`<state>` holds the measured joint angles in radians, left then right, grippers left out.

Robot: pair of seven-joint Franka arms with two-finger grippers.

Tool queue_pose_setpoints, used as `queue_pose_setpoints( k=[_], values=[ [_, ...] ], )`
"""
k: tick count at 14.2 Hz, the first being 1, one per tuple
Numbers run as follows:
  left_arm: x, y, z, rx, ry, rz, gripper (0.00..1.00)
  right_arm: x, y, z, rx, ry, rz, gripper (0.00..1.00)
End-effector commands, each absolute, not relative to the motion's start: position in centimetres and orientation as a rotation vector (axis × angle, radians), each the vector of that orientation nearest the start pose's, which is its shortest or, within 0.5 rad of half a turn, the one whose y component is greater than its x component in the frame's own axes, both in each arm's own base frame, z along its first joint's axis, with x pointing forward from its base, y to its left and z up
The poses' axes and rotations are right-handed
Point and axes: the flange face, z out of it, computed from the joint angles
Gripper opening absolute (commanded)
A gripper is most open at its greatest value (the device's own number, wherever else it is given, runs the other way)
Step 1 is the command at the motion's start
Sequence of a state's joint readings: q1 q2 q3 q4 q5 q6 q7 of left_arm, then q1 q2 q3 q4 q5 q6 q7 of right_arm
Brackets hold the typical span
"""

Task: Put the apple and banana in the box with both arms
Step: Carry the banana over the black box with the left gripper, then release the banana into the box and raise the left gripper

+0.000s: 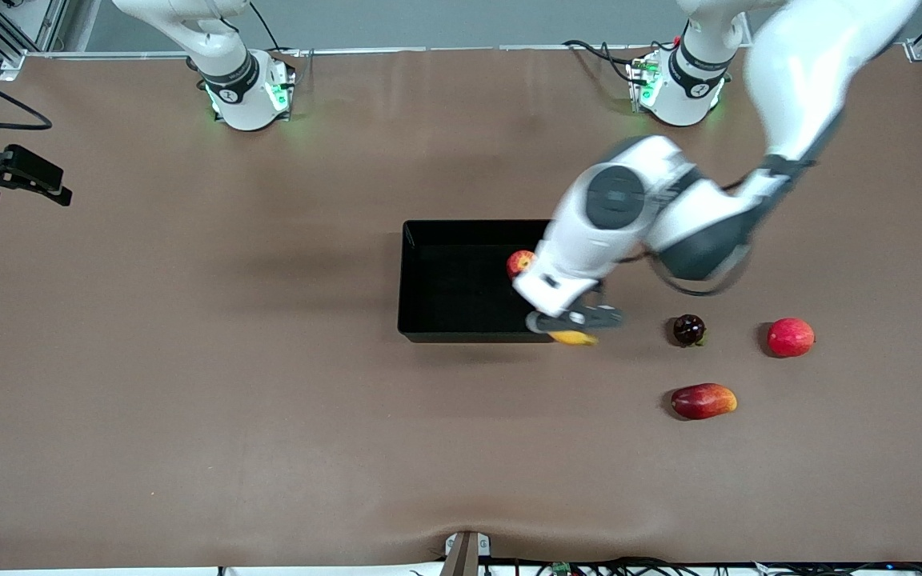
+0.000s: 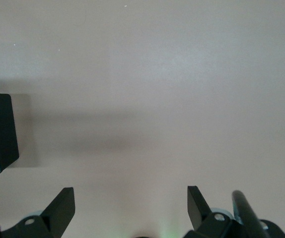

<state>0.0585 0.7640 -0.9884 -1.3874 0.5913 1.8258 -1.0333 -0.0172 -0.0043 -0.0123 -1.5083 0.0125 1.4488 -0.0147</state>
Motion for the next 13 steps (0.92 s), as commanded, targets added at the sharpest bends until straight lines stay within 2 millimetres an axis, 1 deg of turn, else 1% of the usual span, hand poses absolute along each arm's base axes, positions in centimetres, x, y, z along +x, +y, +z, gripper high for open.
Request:
queue_pose_setpoints(
  k=[1,2,4,6,7,8,9,11,13],
  values=[
    [56.2,-46.5,38.4,-3.144,-0.255,-0.053,0.00,53.6,-1.9,64.9,-3.127,0.015,0.081,1.00],
    [55.4,-48.2,37.4,-3.148,-0.274,-0.092,0.00,53.6,-1.8,64.9,-3.127,0.013,0.081,1.00],
    [53.8,-51.2,35.5,-3.164,-0.286,-0.134,0.00,53.6,-1.8,64.9,-3.127,0.015,0.081,1.00],
    [52.4,-53.4,33.5,-3.168,-0.280,-0.175,0.00,53.6,-1.9,64.9,-3.126,0.017,0.086,1.00],
    [51.6,-54.5,32.0,-3.165,-0.252,-0.201,0.00,53.6,-2.1,64.9,-3.126,0.020,0.086,1.00],
    [51.2,-55.2,31.2,-3.165,-0.241,-0.231,0.00,53.6,-2.2,64.9,-3.126,0.024,0.086,1.00],
    [50.7,-55.9,30.0,-3.164,-0.233,-0.243,0.00,53.6,-2.2,64.9,-3.126,0.024,0.086,1.00],
    [50.7,-56.3,28.3,-3.182,-0.231,-0.255,0.00,53.6,-2.2,64.9,-3.126,0.024,0.086,1.00],
    [49.8,-57.2,26.4,-3.196,-0.215,-0.238,0.00,53.6,-2.2,64.8,-3.126,0.027,0.090,1.00]
  ],
)
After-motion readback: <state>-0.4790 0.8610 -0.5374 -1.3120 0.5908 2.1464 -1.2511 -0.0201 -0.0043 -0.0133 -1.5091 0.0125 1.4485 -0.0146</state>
